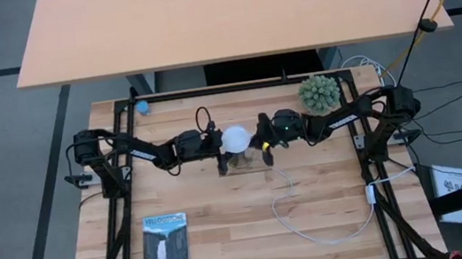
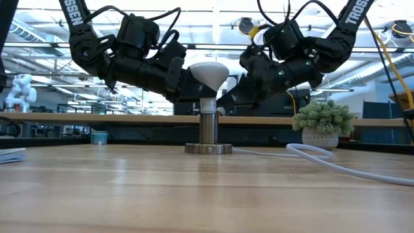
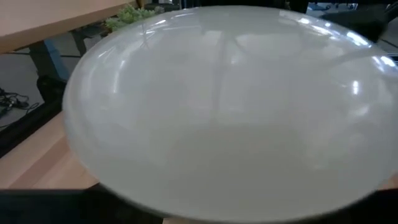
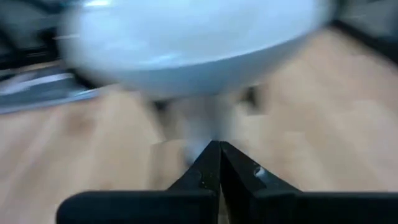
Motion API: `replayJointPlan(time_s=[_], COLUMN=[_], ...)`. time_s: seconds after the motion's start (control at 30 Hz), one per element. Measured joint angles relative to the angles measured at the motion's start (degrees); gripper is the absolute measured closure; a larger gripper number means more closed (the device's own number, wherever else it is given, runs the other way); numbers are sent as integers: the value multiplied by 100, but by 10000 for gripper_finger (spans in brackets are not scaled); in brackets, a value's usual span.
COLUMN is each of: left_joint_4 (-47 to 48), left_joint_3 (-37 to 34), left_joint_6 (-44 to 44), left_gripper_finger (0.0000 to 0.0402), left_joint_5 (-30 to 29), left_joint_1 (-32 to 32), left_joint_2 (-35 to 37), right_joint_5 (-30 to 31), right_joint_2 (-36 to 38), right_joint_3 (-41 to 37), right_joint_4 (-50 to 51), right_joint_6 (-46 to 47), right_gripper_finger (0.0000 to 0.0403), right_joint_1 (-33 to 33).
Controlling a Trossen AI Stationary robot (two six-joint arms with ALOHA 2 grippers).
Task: Screw lightbulb
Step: Insert the lightbulb into the lamp
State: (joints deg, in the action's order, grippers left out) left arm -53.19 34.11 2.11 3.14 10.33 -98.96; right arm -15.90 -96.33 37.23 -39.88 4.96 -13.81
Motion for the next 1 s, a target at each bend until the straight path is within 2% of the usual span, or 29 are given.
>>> replayJointPlan(time_s=[0.07, 0.17, 0.33, 0.37, 0.43, 0.53, 0.6, 0.7, 0.87, 0.93, 1.0], left_joint_4=[0, 0, 0, 0, 0, 3, 0, 2, 4, 16, 115], left_joint_3=[0, 0, 0, 0, 0, 0, 0, 0, 100, 126, 136], left_joint_6=[2, 15, 13, 15, 15, 13, 13, 13, 13, 48, 174], left_gripper_finger=[172, 172, 172, 172, 172, 172, 172, 172, 172, 172, 172], left_joint_5=[2, 4, 48, 48, 49, 97, 91, 82, 83, 85, 81], left_joint_1=[0, 0, -16, -30, -36, -39, -37, -35, -64, -89, -129], left_joint_2=[0, 0, 0, 0, 0, 0, 0, -2, -4, -4, -4], right_joint_5=[-562, -606, 767, 873, 630, -444, -812, -662, 367, 327, -88], right_joint_2=[0, -2, -2, -2, -2, -1, 0, 0, 0, 0, 0], right_joint_3=[0, 0, 0, 0, 0, 0, 0, 0, 0, 0, 0], right_joint_4=[85, 209, 104, 21, -68, -57, 38, 122, 63, 8, -21], right_joint_6=[-3, -7, -5, -8, -5, -7, -6, -8, -8, -8, -10], right_gripper_finger=[403, 403, 403, 403, 403, 403, 403, 403, 403, 403, 403], right_joint_1=[3, 5, -4, -4, -11, -11, -6, -34, -76, -83, -81])
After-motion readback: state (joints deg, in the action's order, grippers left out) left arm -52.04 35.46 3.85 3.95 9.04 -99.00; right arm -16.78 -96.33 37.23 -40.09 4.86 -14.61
